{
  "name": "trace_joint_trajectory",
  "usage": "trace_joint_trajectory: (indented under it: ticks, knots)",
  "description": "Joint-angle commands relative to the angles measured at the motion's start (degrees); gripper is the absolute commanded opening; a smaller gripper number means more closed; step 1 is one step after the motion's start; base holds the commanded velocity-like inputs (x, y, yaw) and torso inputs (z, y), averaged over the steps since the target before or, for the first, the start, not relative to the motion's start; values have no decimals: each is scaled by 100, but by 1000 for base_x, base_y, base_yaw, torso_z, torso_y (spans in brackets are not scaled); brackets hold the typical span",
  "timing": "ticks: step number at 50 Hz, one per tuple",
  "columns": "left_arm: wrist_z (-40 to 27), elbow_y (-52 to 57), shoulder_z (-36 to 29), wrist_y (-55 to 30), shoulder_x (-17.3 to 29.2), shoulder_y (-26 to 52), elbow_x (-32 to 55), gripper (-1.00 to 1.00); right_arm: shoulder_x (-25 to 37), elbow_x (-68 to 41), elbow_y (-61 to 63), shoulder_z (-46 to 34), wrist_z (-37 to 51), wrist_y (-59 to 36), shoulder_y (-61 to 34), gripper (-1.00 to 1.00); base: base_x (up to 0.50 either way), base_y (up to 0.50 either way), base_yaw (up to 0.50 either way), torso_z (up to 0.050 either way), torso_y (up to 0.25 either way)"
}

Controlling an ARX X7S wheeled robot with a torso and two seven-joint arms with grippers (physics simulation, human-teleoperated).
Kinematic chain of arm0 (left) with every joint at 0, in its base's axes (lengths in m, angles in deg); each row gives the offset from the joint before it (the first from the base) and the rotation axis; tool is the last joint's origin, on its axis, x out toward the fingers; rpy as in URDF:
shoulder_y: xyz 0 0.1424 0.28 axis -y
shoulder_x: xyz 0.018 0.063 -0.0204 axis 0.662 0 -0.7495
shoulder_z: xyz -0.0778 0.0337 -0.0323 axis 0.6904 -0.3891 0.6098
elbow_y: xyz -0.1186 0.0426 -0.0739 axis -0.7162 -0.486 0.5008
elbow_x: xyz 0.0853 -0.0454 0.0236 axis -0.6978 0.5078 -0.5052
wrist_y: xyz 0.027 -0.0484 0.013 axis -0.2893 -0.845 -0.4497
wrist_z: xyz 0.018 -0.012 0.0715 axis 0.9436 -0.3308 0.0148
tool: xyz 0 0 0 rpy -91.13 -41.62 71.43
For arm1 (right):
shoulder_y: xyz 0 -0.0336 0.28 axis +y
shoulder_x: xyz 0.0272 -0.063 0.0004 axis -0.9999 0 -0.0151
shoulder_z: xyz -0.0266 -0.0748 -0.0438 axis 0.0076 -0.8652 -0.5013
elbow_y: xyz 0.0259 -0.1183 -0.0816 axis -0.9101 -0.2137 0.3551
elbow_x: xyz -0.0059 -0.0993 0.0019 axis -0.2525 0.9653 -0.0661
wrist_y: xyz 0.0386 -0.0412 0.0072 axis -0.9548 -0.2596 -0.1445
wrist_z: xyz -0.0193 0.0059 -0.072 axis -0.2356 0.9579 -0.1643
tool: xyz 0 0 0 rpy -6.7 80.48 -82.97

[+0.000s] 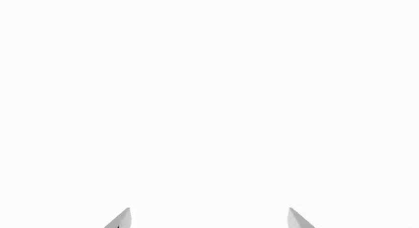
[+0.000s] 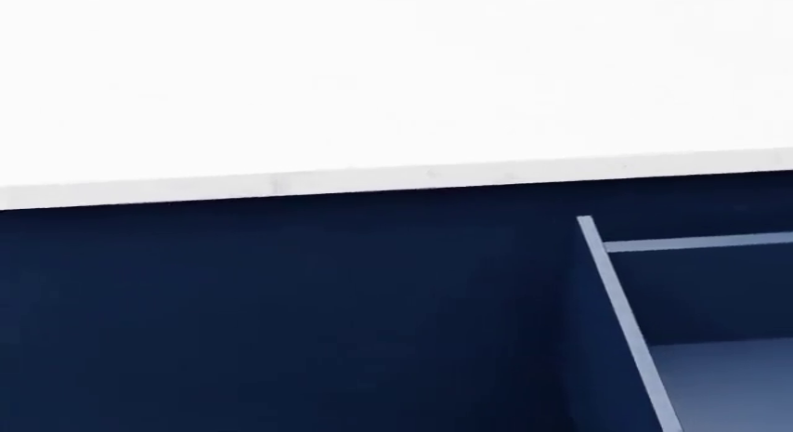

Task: Close the left drawer.

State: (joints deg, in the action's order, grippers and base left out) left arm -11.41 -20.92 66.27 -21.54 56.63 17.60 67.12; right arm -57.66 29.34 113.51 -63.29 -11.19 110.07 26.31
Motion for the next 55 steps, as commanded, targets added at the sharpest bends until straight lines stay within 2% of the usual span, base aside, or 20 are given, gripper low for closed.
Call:
trace_joint_trajectory:
  ticks: [1,8,12,20,28,34,37,55]
  knots:
    - [-102,0,-40,-16,103,48,1,100,113,-17,0,-5,87,-22,10,100,0,0,500,0,0]
    - [-74,0,-89,-18,83,98,-1,100,205,-8,0,-15,153,73,116,100,0,0,500,0,0]
    - [-42,0,-60,-7,51,60,-5,100,486,-40,0,32,404,482,547,100,0,0,500,0,0]
    - [-25,0,-107,-11,33,107,-3,100,365,-16,0,-76,248,79,261,100,0,0,500,0,0]
    - [-67,0,-98,-12,74,102,-4,100,79,15,0,9,-42,11,314,100,-125,-3,0,0,0]
    - [-100,0,-136,-21,111,140,3,100,185,-1,0,13,110,10,422,100,0,0,0,0,0]
    - [-126,0,-113,-8,142,118,14,100,-60,14,0,74,-110,41,482,100,1,-27,0,0,0]
    - [-136,0,-245,-17,162,227,0,100,428,-18,0,-50,285,68,464,100,-36,-375,0,0,0]
